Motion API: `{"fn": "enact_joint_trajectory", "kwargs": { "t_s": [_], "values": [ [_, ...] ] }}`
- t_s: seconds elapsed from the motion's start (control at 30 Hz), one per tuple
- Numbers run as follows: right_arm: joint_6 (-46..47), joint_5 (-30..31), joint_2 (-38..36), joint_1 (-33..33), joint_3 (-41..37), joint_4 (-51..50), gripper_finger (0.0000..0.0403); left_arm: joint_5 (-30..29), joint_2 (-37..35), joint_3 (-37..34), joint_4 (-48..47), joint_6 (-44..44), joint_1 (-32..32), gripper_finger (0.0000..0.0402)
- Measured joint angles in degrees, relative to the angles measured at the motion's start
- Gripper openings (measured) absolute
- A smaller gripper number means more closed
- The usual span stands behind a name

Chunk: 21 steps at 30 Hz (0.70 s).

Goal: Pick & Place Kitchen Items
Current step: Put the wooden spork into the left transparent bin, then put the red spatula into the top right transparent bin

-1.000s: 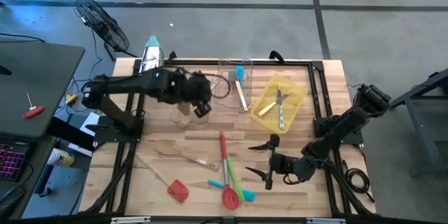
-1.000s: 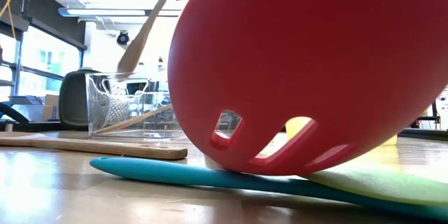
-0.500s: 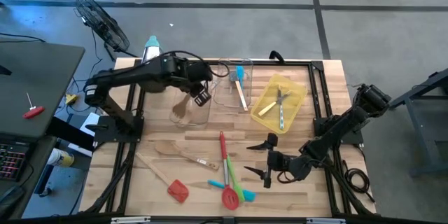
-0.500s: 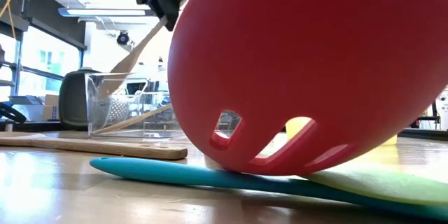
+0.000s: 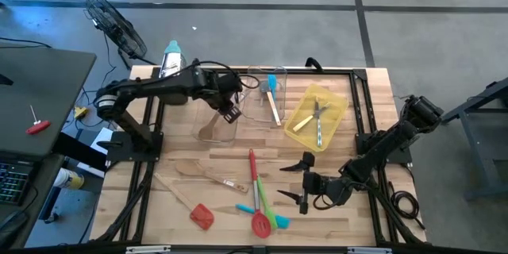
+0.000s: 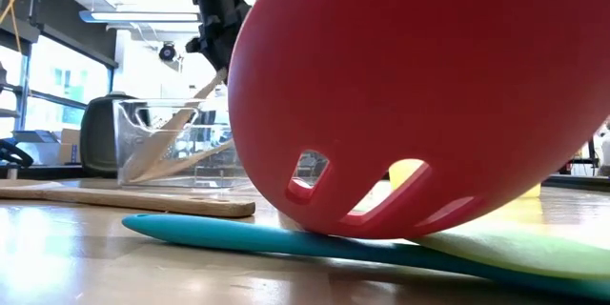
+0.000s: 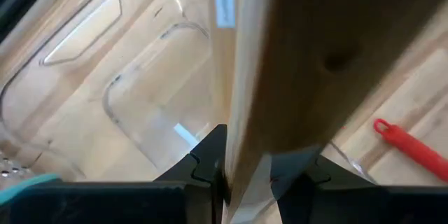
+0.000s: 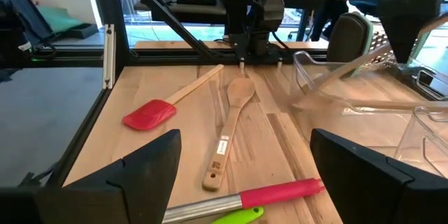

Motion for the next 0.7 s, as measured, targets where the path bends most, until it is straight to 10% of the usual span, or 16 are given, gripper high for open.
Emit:
{"fn": "enact_joint_trajectory", "kwargs": {
  "t_s": [0.47,0.7],
  "values": [
    [-0.02,0.24,0.00,-0.04,0.00,-1.38,0.0310,5.85,0.00,-8.66,9.66,1.52,5.04,0.0080],
    [-0.17,0.27,0.00,-0.27,0.00,-1.67,0.0310,4.08,0.00,-8.71,10.18,1.93,4.88,0.0167]
  ]
}}
